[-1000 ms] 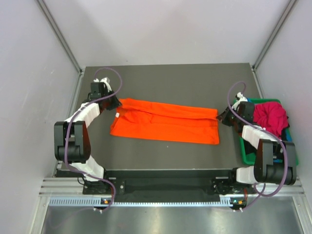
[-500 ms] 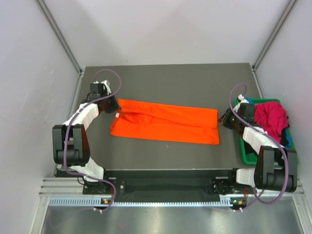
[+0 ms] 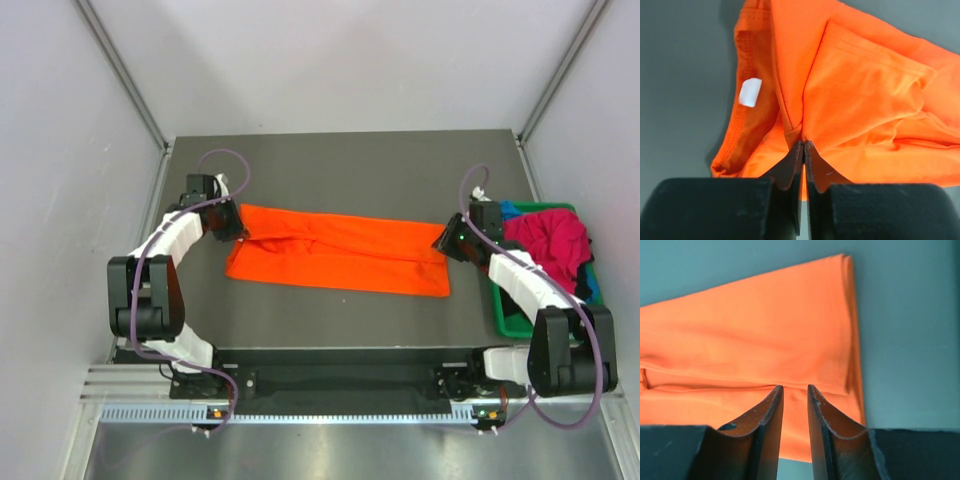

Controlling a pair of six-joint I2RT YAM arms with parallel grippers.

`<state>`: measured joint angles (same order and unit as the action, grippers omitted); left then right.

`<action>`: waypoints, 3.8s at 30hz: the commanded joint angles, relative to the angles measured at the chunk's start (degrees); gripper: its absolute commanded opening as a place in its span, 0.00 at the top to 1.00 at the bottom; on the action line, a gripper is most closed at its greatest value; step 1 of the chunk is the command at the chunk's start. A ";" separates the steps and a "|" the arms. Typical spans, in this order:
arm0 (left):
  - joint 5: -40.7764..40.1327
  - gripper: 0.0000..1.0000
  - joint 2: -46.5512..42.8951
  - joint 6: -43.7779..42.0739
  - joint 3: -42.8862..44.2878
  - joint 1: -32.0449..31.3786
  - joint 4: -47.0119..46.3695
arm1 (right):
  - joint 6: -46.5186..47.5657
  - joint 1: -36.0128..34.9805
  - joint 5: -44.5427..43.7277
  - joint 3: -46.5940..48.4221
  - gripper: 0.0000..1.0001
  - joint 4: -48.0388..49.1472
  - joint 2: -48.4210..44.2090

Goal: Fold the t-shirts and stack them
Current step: Fold the tshirt

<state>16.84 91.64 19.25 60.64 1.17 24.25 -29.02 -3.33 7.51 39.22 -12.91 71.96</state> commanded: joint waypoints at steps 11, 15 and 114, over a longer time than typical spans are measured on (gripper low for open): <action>-8.59 0.66 -8.75 2.64 2.46 0.15 2.30 | 0.10 -5.10 -3.82 5.16 0.73 0.60 5.55; -2.29 0.63 -3.34 3.52 3.43 0.15 0.03 | 1.24 -13.76 -0.76 11.81 0.69 2.96 9.75; 5.75 0.76 -0.41 6.77 0.18 -13.47 -5.96 | 8.10 -29.45 0.49 22.13 0.61 7.46 21.64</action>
<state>16.19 89.21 25.17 59.24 -9.45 22.74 -22.04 -32.49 9.28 60.64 -5.43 96.55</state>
